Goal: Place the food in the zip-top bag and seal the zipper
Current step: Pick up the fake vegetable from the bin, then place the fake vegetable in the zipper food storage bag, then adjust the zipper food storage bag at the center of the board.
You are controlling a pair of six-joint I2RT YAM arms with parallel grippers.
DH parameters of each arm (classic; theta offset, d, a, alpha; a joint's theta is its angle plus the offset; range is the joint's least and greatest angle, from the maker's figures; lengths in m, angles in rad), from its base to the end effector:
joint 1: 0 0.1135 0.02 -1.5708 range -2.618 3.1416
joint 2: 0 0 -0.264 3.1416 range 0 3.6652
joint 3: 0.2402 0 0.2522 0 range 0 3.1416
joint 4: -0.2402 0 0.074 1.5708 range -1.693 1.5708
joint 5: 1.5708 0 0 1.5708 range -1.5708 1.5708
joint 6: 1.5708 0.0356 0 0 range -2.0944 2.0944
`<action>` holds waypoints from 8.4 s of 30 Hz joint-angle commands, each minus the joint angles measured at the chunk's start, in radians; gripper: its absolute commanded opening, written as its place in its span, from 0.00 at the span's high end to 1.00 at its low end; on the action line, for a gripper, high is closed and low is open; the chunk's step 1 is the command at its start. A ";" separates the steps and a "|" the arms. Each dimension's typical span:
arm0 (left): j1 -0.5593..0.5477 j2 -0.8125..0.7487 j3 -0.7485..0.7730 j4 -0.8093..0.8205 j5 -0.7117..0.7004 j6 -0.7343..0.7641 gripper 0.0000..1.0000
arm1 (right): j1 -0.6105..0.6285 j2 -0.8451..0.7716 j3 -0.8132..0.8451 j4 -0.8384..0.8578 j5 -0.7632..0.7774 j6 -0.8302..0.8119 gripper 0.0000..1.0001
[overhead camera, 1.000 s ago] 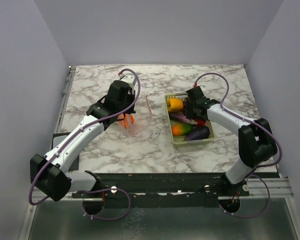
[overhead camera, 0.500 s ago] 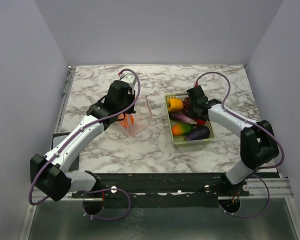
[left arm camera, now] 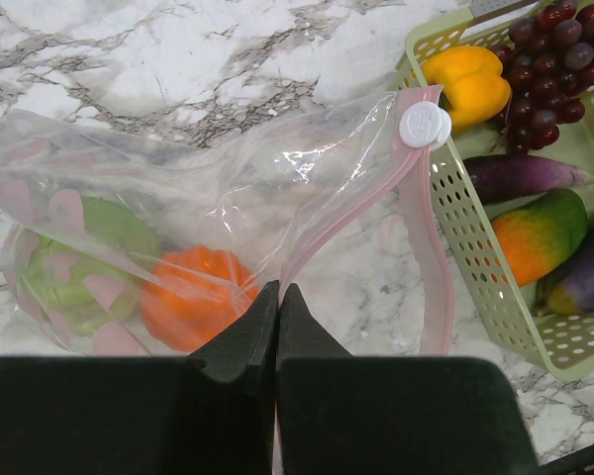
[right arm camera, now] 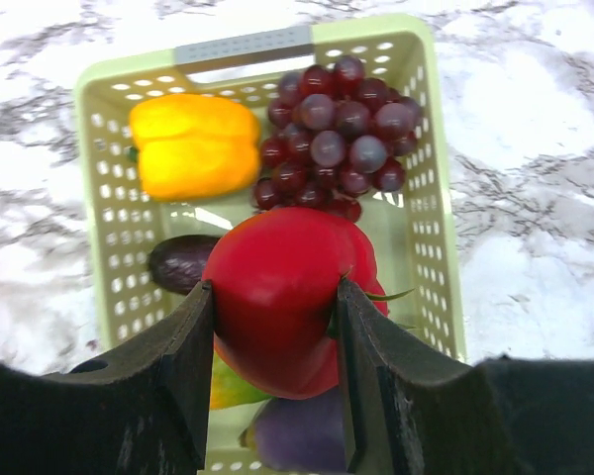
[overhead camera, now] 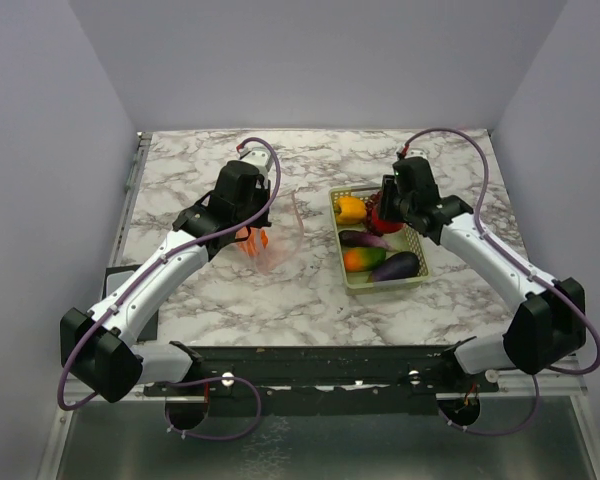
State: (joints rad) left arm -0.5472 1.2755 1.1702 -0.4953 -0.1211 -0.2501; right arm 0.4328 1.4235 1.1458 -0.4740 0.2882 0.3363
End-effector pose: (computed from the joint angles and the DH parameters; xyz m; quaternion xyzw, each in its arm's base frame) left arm 0.2442 -0.1437 0.3382 0.1028 0.8775 -0.1313 0.4497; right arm 0.2877 0.1218 0.2913 0.0133 0.9095 0.0257 0.4147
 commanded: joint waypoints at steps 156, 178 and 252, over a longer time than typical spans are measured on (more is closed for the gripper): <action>0.000 -0.017 -0.012 0.012 0.031 -0.010 1.00 | 0.422 0.138 -0.100 0.465 -0.235 0.522 0.87; -0.001 -0.154 -0.003 -0.026 0.038 -0.013 0.99 | 0.423 0.003 0.036 0.195 -0.353 0.310 0.99; 0.000 -0.058 0.155 0.021 0.131 -0.089 1.00 | 0.323 0.027 0.480 -0.151 -0.236 0.024 0.99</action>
State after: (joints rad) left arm -0.5453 1.2175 1.3388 -0.4480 0.1024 -0.3813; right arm 0.7574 1.4372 1.6493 -0.6456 0.0437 0.3576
